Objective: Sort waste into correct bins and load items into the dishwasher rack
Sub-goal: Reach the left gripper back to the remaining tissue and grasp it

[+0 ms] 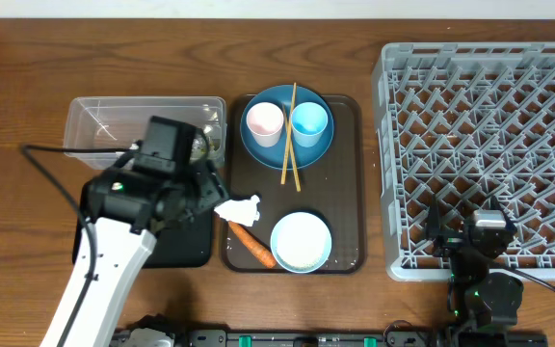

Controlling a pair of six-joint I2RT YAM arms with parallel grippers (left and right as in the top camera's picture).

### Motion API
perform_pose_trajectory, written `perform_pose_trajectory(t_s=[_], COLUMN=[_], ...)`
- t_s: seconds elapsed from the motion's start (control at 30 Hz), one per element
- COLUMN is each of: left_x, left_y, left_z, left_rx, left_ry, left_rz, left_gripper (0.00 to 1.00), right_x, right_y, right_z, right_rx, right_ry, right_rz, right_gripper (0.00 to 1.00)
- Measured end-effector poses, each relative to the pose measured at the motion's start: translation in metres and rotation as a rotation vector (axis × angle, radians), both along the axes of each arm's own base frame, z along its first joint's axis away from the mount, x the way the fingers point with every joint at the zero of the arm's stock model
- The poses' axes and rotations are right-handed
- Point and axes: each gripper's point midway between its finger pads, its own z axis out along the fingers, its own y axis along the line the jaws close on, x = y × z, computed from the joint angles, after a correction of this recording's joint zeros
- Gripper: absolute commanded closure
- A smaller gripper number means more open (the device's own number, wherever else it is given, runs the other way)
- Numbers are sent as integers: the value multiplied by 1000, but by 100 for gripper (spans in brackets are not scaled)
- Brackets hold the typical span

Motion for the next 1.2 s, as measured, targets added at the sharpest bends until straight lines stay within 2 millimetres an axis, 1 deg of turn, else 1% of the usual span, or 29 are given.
perform_pose_trajectory(t_s=[0.07, 0.3, 0.53, 0.7, 0.9, 1.2], left_x=[-1, -1, 6, 10, 22, 24], left_y=[-8, -26, -47, -50, -49, -48], left_z=[-8, -42, -64, -82, -104, -127], left_rx=[2, 20, 46, 111, 163, 200], left_ry=[18, 107, 142, 161, 175, 225], left_rz=[-22, -40, -84, -84, -63, -46], left_gripper=[27, 28, 28, 28, 28, 28], right_x=[0, 0, 0, 0, 0, 0], right_y=[0, 0, 0, 0, 0, 0], right_z=[0, 0, 0, 0, 0, 0], right_rx=[0, 0, 0, 0, 0, 0], right_ry=[0, 0, 0, 0, 0, 0], right_rz=[0, 0, 0, 0, 0, 0], right_gripper=[1, 1, 1, 1, 1, 1])
